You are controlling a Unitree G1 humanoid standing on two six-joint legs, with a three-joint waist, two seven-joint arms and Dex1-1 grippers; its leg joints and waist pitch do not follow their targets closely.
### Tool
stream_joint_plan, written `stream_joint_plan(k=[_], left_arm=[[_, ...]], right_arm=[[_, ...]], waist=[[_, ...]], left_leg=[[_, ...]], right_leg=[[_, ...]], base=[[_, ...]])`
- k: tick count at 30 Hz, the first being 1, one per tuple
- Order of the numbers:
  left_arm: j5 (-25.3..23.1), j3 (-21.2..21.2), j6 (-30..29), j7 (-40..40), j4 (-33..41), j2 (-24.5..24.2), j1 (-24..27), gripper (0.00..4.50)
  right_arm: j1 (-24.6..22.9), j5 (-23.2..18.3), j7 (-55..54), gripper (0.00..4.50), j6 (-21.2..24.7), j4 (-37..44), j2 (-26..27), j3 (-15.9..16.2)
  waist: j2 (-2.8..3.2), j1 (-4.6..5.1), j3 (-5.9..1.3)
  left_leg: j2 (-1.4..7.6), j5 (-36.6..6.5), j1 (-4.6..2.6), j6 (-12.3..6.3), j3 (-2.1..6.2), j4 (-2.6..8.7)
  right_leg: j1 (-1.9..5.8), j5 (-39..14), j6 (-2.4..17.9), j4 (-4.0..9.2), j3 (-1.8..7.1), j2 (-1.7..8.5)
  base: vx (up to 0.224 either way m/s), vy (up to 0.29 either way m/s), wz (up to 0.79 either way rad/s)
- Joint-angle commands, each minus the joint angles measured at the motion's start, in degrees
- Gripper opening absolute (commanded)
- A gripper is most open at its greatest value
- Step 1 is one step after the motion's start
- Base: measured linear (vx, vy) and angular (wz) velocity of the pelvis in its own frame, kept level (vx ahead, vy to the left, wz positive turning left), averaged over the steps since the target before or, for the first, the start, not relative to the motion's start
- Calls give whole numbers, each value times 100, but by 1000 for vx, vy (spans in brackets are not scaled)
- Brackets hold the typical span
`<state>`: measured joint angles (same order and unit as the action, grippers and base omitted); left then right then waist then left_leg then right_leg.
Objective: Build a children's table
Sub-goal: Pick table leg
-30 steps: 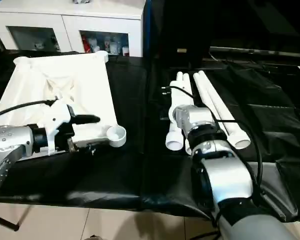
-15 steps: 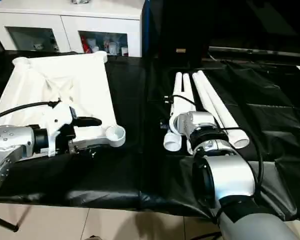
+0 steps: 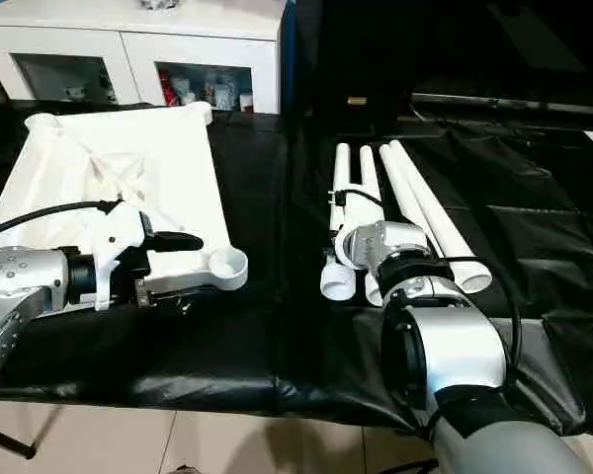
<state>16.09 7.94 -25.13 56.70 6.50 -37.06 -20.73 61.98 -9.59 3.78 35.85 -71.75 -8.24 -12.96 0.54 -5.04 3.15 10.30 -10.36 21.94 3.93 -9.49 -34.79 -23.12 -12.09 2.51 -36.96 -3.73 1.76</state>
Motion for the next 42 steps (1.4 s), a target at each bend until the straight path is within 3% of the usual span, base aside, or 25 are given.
stream_joint_plan(k=[1, 7, 15, 21, 24, 27, 30, 32, 34, 36, 38, 42], left_arm=[[-38, 87, -51, 30, 129, -55, -42, 450], [-63, 104, -31, -11, 145, 2, -40, 450], [-74, -2, 106, -225, 86, 173, -76, 450], [-24, -390, 366, -864, -127, 663, -447, 450], [105, -515, 315, -1026, -135, 828, -559, 450], [266, -793, 130, -1634, -260, 1284, -887, 450], [385, -887, 97, -1858, -325, 1541, -1042, 450], [475, -936, 23, -2018, -334, 1745, -1142, 450], [608, -987, -141, -2309, -292, 2076, -1254, 450], [692, -1028, -261, -2461, -262, 2225, -1287, 450], [831, -1093, -391, -2602, -236, 2396, -1327, 450], [1231, -1247, -643, -2783, -166, 2668, -1410, 450]], right_arm=[[-72, -28, -53, 258, 35, -132, -35, -46], [-118, -115, -146, 205, -20, -119, -71, -190], [-215, -172, 61, 191, -251, 20, -171, -293], [-377, -398, 632, 189, -850, 475, -247, -421], [-484, -432, 1035, 189, -1142, 851, -262, -350], [-784, -553, 1818, 189, -1135, 1874, -325, -148], [-1152, -752, 2327, 188, -1046, 2838, -334, 32], [-1501, -978, 2734, 188, -896, 3668, -367, 202], [-2127, -1438, 3350, 188, -563, 5080, -498, 510], [-2384, -1655, 3551, 188, -380, 5640, -578, 611], [-2638, -1779, 3715, 188, -221, 6134, -652, 686], [-3008, -1939, 3873, 188, 26, 6815, -744, 779]], waist=[[50, 0, -389], [51, 5, -393], [62, 6, -389], [66, 2, -412], [49, -10, -429], [44, -28, -447], [11, -33, -430], [11, -55, -433], [2, -99, -419], [-14, -104, -425], [-18, -118, -411], [-20, -144, -391]], left_leg=[[267, -802, -82, 208, 57, 352], [266, -813, -82, 217, 60, 350], [268, -896, -82, 206, 55, 345], [262, -741, -60, 145, 64, 326], [258, -597, -40, 18, 49, 304], [268, -398, -38, -146, 58, 287], [258, -449, -35, -222, 56, 294], [263, -444, -47, -241, 61, 289], [277, -454, -61, -296, 60, 288], [278, -385, -41, -345, 75, 303], [262, -558, -55, -292, 65, 300], [254, -605, -50, -211, 60, 311]], right_leg=[[314, -597, 987, 407, 349, 590], [317, -578, 979, 400, 346, 584], [313, -645, 998, 419, 343, 585], [352, -402, 1032, 399, 336, 585], [371, -137, 1079, 387, 329, 583], [392, 219, 1106, 358, 317, 564], [396, 4, 1061, 396, 316, 568], [387, -175, 979, 420, 324, 581], [397, -211, 849, 455, 335, 567], [418, -127, 818, 436, 330, 566], [373, -642, 798, 510, 324, 578], [367, -1118, 626, 567, 326, 567]], base=[[0, 0, 0], [0, 0, 0], [0, 0, 0], [0, 0, 0], [0, 0, 0], [0, 0, 0], [0, 0, 0], [0, 0, 0], [0, 0, 0], [0, 0, 0], [0, 0, 0], [0, 0, 0]])
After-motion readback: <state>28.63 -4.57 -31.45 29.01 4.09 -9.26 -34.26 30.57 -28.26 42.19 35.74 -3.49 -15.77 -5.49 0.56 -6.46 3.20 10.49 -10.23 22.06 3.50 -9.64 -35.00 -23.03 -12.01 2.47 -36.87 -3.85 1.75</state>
